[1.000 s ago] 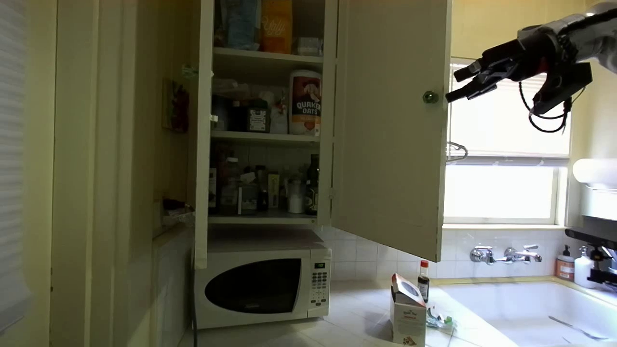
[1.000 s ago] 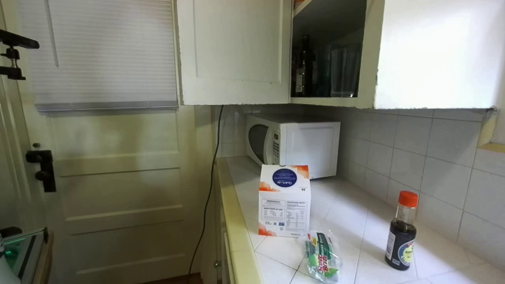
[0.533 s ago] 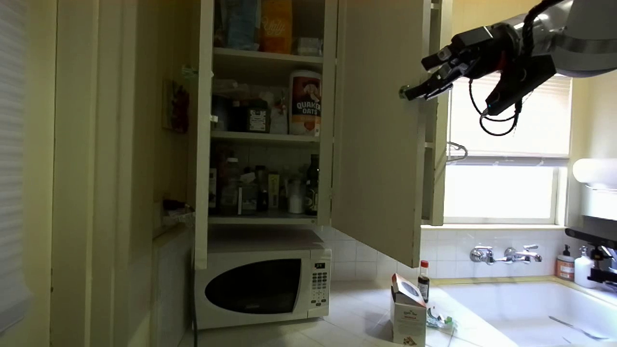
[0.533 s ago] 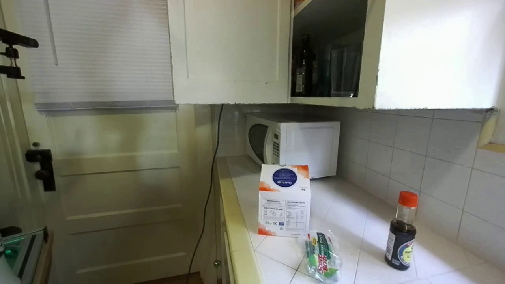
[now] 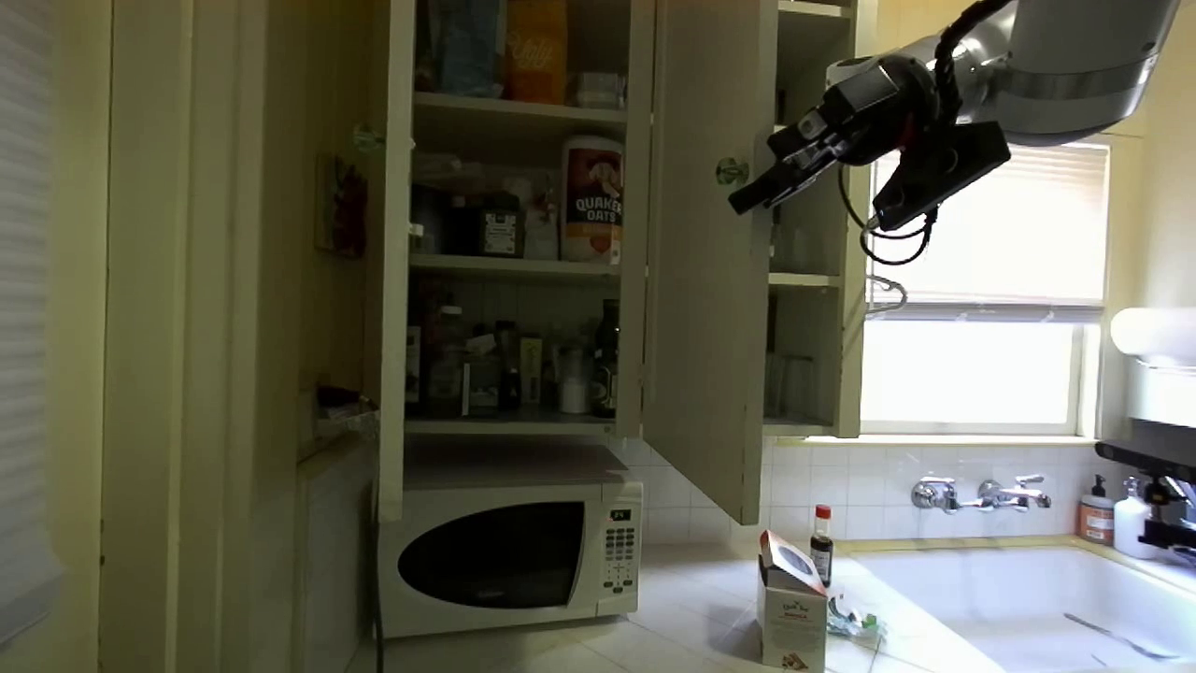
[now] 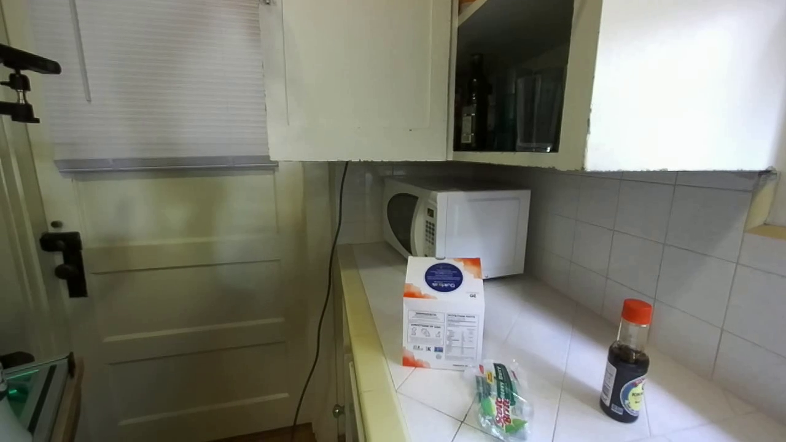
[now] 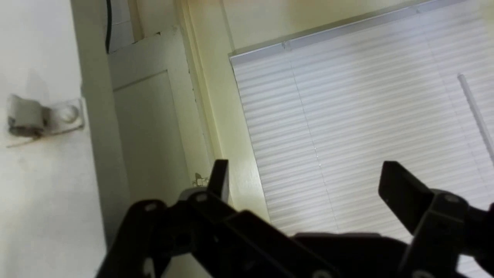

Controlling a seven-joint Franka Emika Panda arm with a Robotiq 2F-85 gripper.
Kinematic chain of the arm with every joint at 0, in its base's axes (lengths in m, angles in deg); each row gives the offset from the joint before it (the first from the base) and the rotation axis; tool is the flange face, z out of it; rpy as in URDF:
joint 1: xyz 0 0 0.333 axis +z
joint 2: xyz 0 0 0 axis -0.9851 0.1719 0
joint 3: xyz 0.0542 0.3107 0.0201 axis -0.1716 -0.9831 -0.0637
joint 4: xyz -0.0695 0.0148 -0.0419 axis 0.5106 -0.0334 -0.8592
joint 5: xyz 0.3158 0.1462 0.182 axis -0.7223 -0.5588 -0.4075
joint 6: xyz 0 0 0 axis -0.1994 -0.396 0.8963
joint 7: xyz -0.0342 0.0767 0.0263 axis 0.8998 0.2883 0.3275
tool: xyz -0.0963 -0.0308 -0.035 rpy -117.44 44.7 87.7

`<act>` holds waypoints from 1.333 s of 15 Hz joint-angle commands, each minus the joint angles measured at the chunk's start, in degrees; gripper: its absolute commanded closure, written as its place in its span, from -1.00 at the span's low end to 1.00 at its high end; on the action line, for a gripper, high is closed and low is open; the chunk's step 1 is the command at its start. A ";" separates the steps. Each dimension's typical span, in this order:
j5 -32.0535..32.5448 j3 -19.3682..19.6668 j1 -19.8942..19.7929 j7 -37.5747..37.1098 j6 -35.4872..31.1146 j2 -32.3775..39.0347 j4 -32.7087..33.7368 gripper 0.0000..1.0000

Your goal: Open the top right cabinet door

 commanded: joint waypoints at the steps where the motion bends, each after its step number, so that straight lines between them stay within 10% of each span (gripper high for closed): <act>1: -0.52 0.01 -6.20 4.08 6.64 0.79 3.55 -1.00; 20: -0.44 -1.18 -18.46 7.61 21.96 0.28 10.33 -1.00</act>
